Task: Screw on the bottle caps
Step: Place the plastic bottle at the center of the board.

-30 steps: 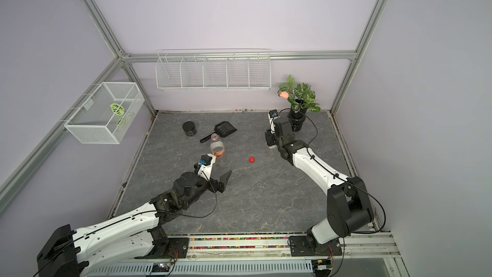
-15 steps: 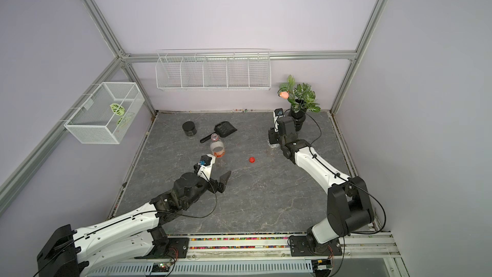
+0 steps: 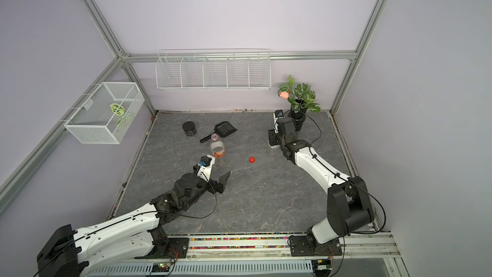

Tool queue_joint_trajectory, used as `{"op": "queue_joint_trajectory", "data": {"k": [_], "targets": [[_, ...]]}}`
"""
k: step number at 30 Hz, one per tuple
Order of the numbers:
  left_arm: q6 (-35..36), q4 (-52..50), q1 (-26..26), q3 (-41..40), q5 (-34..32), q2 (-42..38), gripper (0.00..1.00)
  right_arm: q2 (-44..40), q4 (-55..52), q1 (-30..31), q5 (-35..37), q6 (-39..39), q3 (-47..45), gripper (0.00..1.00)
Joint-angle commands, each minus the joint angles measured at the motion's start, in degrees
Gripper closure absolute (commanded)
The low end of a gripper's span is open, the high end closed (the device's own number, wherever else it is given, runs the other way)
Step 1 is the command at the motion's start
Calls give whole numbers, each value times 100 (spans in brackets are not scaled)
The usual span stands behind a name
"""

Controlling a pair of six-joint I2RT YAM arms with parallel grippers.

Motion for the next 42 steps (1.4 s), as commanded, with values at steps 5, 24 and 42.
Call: {"op": "queue_joint_trajectory", "data": {"k": [5,24,42], "targets": [[-95,-15,24,-125,-69,-61,0,-273,89,-38,-7,-174,-217,35],[-60,2,97,-170,12,-120,0,-14,-50,-67,239,-8,-39,32],[-294,225,544,-278,273,-64,0,-1140,39,-74,-182,-95,-793,12]]}}
